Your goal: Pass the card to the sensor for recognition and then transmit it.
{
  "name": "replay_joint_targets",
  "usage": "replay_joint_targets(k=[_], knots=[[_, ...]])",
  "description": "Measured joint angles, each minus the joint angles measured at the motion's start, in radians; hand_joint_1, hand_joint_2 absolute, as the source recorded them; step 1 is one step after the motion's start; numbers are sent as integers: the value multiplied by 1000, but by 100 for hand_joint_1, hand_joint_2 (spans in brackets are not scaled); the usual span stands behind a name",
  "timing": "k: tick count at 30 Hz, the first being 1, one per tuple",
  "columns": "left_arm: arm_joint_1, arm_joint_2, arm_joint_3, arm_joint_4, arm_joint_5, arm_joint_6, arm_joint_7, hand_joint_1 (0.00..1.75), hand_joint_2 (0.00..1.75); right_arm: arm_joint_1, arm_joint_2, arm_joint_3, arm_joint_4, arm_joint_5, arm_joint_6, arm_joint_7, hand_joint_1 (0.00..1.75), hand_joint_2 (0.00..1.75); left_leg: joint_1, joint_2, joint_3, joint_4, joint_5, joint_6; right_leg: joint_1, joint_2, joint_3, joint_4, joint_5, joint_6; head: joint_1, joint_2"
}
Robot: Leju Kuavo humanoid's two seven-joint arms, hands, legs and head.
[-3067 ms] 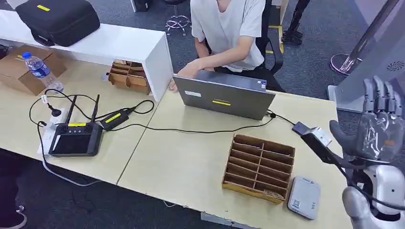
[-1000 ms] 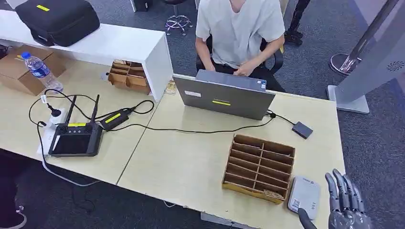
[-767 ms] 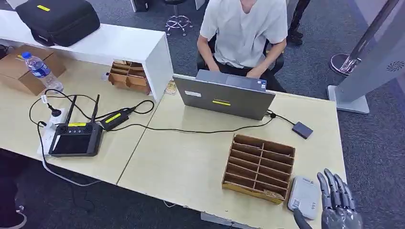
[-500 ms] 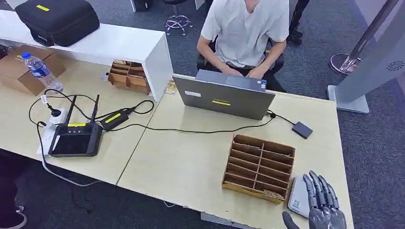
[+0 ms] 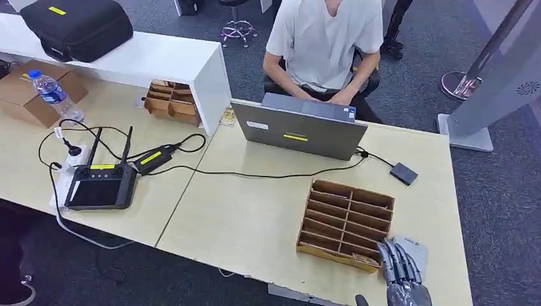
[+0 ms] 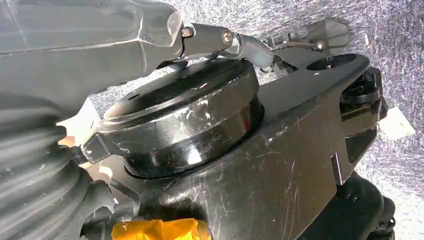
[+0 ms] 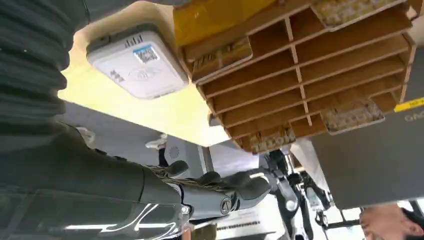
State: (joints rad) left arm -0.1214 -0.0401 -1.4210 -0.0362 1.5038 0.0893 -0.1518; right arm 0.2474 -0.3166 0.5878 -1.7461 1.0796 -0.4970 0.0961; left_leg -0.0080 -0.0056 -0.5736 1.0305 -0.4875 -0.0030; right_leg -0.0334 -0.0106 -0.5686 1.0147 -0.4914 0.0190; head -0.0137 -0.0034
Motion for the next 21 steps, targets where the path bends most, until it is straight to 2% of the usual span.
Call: replay_joint_targets(k=[13, 21], knots=[[0, 0, 0, 0, -1, 0, 1, 0, 175, -57, 0, 47, 108, -23, -2, 1, 0, 175, 0, 0, 0, 0, 0, 0, 0, 0, 0, 0, 0, 0, 0, 0], [-1, 0, 0, 0, -2, -1, 2, 0, 175, -103, 16, 47, 155, 8, -1, -44, 0, 175, 0, 0, 0, 0, 0, 0, 0, 0, 0, 0, 0, 0, 0, 0]])
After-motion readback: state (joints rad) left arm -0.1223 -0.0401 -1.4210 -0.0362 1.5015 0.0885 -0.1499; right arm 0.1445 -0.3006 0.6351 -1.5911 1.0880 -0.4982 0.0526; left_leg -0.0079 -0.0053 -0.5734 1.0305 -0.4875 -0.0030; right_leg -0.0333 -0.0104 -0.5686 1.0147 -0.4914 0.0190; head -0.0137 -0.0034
